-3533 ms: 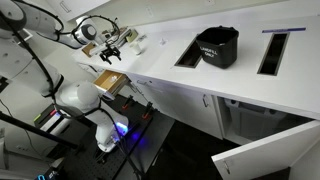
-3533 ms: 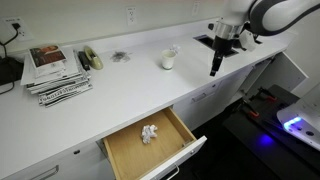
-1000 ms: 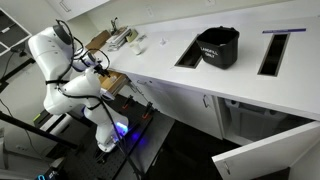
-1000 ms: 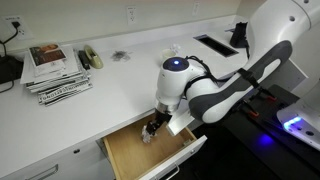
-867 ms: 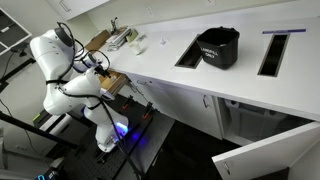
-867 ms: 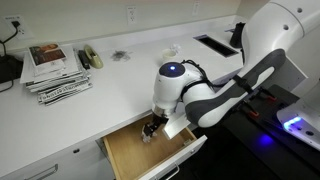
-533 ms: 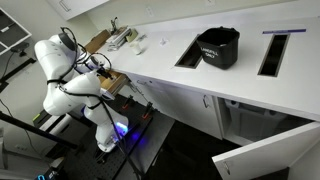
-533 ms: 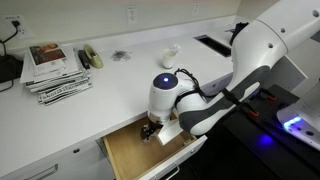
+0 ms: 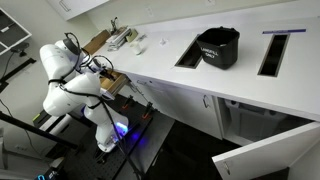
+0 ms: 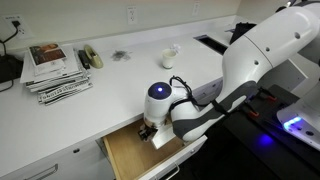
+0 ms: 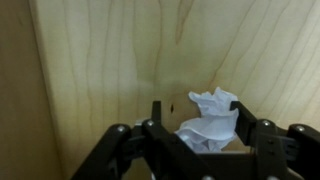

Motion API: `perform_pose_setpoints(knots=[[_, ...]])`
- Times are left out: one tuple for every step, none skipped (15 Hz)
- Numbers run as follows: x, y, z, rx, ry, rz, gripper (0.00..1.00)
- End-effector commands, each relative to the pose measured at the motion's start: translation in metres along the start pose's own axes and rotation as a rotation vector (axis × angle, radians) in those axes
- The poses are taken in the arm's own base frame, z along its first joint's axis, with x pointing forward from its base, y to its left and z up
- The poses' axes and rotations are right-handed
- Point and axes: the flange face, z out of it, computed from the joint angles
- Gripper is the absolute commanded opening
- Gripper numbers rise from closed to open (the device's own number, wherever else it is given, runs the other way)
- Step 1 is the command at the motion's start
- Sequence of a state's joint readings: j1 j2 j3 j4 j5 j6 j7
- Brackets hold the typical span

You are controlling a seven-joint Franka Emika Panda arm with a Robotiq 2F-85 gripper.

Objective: Remove the white paper from the drawer and put it on the counter top

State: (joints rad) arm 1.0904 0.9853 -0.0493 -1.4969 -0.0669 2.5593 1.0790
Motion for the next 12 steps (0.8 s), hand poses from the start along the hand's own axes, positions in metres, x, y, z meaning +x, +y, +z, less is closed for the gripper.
perform_pose_setpoints(knots=[[0.002,-0.011,0.004,-0.023,0.026,0.026,0.42],[0.002,-0.013,0.006,-0.024,0.028,0.025,0.34],[0.002,-0.014,0.006,-0.024,0.028,0.022,0.27],[0.001,-0.016,0.006,-0.024,0.03,0.017,0.19],[0.0,-0.018,0.006,-0.024,0.03,0.014,0.12],[-0.001,-0.02,0.004,-0.024,0.031,0.011,0.03],[-0.001,-0.022,0.003,-0.024,0.032,0.009,0.01],[-0.002,-0.024,0.002,-0.025,0.034,0.007,0.0],[-0.003,-0.025,0.0,-0.026,0.034,0.005,0.0],[-0.004,-0.026,-0.002,-0.027,0.033,0.002,0.0],[-0.006,-0.028,-0.003,-0.027,0.031,-0.004,0.0],[-0.009,-0.03,-0.005,-0.024,0.023,-0.01,0.0]])
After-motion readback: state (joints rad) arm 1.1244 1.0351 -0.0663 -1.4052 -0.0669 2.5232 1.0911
